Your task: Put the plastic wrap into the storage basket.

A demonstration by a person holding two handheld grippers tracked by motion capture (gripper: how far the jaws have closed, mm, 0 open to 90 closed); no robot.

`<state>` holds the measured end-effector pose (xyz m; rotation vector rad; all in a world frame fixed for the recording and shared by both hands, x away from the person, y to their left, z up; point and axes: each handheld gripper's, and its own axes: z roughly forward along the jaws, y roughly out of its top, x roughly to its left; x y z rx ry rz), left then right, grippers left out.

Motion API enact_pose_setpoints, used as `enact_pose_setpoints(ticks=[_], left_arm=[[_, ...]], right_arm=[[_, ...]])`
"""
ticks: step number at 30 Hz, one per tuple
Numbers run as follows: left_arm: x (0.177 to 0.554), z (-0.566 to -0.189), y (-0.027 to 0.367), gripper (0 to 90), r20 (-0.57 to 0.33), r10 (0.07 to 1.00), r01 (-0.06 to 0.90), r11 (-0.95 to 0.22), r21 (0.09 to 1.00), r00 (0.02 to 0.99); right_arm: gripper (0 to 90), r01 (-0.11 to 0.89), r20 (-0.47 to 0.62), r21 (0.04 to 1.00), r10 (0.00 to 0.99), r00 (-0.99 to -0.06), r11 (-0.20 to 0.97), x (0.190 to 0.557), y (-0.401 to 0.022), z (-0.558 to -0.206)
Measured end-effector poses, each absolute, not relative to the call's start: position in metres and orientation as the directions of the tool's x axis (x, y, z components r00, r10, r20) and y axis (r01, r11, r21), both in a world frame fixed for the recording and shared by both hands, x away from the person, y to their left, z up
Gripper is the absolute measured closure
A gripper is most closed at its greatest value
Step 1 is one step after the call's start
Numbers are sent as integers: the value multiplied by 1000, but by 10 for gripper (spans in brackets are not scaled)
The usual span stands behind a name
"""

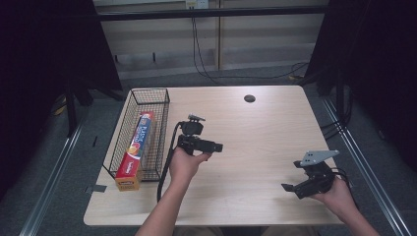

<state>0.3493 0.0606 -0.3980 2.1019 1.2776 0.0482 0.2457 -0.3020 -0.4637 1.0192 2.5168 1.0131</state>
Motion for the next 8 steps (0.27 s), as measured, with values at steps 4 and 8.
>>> enact_pose_setpoints(ticks=[4,8], left_arm=[[345,-407,57,83,-305,789,772,-304,558,532],[341,-414,52,83,-291,781,757,-324,567,552]], right_arm=[[49,525,47,682,685,-727,510,247,-301,-466],[47,535,42,660,685,-727,527,248,-299,-470]])
